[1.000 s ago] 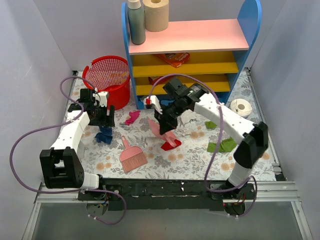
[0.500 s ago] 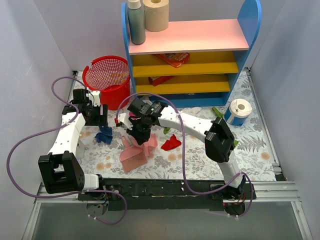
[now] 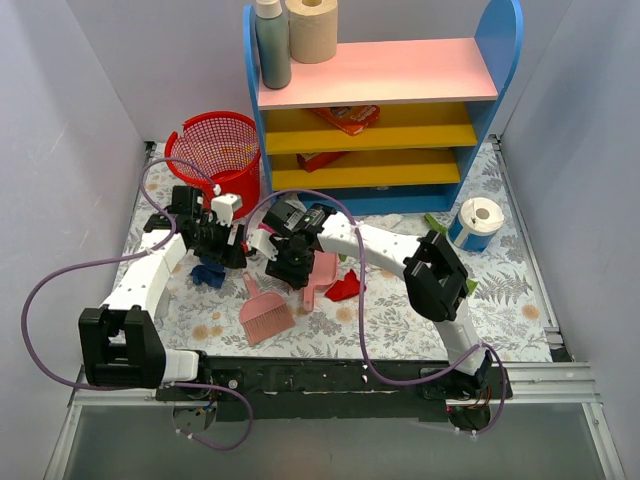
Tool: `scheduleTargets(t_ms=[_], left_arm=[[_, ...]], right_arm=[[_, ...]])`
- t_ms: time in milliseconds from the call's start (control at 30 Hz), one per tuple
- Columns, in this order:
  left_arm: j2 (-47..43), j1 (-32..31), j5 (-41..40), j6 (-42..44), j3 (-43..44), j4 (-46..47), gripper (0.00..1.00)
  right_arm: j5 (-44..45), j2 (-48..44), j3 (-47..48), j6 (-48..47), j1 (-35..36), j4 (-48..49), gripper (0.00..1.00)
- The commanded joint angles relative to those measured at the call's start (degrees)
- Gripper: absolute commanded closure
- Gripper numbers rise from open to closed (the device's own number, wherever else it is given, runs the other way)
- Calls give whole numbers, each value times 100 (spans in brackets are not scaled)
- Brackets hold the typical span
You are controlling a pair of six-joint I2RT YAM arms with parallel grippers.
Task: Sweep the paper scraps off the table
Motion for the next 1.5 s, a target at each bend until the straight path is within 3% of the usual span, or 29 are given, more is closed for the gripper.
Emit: scheduleTargets(t_ms=[0,233,500,967,1467], left_arm=[[-203,-86,391,621,-343,-165,28],[60,-94,689,921,-598,-271,32],[851,-200,66,-239,-432,449,41],[1397,-349,-962,-723,-159,925,53],[1327,-551,-963,-697,-660,1478,58]], right_arm=[[-2,-255,508,-309,43,-108,40],[139,-1345,351,-310,-316,-99,37],[692,-2593,-599,-423,-519,76,39],[1211,-2541,-546,-652,-590,314,39],[1255,-2691,-907,-705,-695,314,41]])
